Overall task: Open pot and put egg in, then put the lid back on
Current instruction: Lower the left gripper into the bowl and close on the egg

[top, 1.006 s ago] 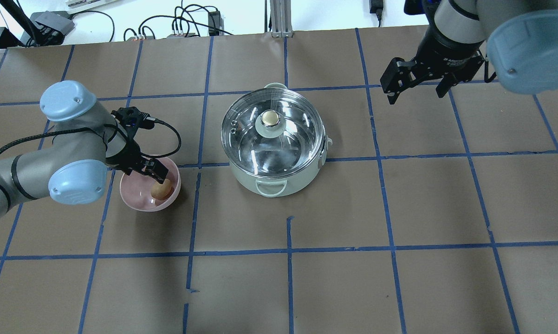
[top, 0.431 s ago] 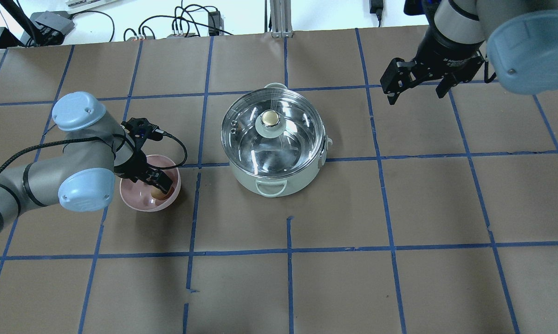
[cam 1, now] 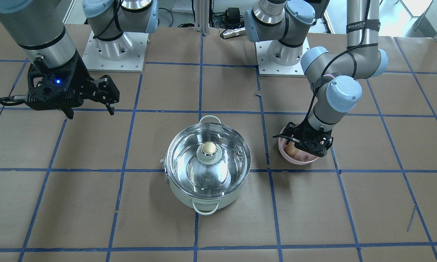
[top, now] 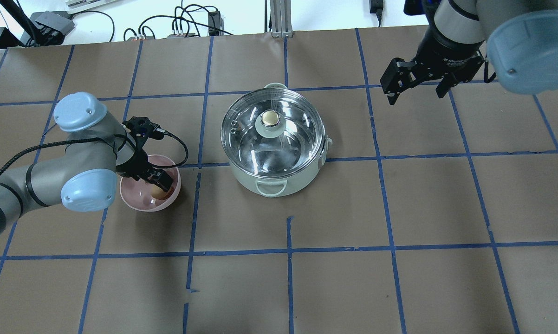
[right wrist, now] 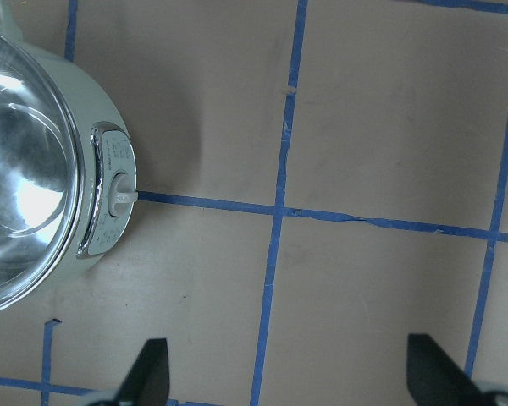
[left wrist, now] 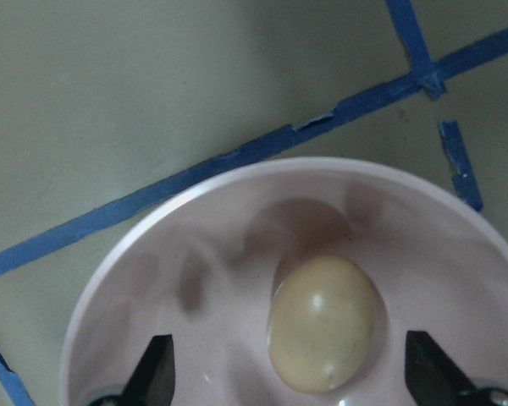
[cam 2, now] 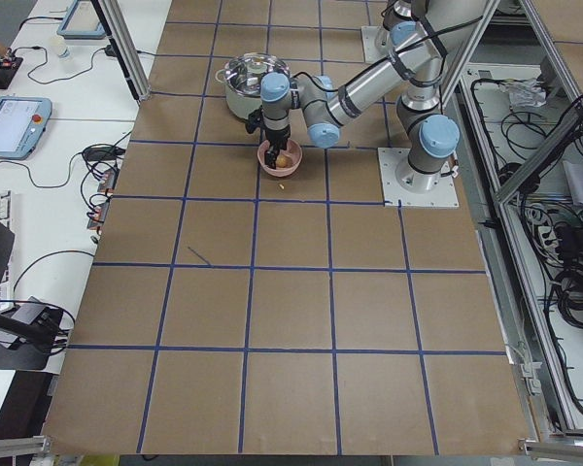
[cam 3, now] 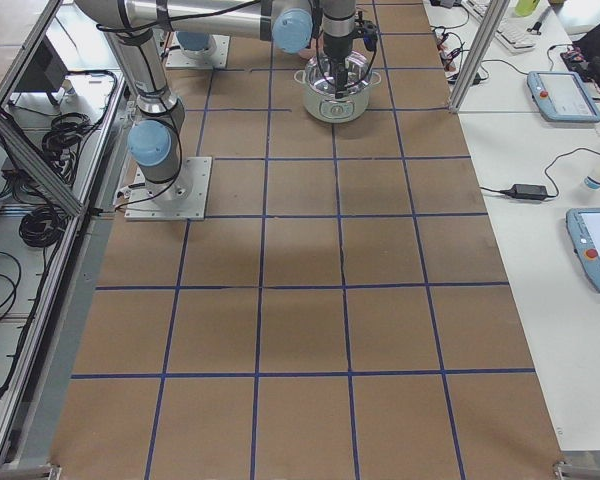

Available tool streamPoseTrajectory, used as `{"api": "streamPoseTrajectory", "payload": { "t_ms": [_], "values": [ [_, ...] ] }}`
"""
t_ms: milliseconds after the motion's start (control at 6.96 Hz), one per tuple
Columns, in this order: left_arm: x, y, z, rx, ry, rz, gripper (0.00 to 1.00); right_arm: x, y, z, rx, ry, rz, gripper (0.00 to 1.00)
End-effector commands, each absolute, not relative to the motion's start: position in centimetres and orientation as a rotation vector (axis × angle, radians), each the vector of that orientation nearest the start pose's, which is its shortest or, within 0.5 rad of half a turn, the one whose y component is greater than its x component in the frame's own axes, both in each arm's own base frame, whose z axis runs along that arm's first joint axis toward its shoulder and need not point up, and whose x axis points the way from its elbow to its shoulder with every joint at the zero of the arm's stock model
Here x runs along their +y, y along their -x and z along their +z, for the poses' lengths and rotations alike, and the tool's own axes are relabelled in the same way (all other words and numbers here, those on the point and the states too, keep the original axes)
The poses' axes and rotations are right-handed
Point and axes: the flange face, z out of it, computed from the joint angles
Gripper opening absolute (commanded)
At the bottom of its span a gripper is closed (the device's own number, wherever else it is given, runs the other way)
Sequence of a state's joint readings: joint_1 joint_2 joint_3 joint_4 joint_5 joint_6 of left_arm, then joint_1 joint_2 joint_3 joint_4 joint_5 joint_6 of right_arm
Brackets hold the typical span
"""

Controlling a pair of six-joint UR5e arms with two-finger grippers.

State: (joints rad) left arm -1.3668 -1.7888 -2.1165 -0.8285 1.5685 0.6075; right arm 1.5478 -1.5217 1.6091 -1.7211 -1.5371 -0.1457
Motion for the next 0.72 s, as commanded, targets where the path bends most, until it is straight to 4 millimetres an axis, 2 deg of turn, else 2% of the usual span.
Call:
{"api": "streamPoseTrajectory", "payload": {
  "t_ms": [0, 575],
  "values": [
    [-49.11, 3.57, 20.42, 3.09, -0.634, 0.028, 0.92, -51.97, -12.55, 45.82, 3.105, 0.195, -0.097, 1.0],
    [-49.26, 3.56, 20.01, 3.093, -0.635, 0.034, 0.91, -51.88, -12.49, 45.61, 3.104, 0.192, -0.093, 1.0]
  ]
}}
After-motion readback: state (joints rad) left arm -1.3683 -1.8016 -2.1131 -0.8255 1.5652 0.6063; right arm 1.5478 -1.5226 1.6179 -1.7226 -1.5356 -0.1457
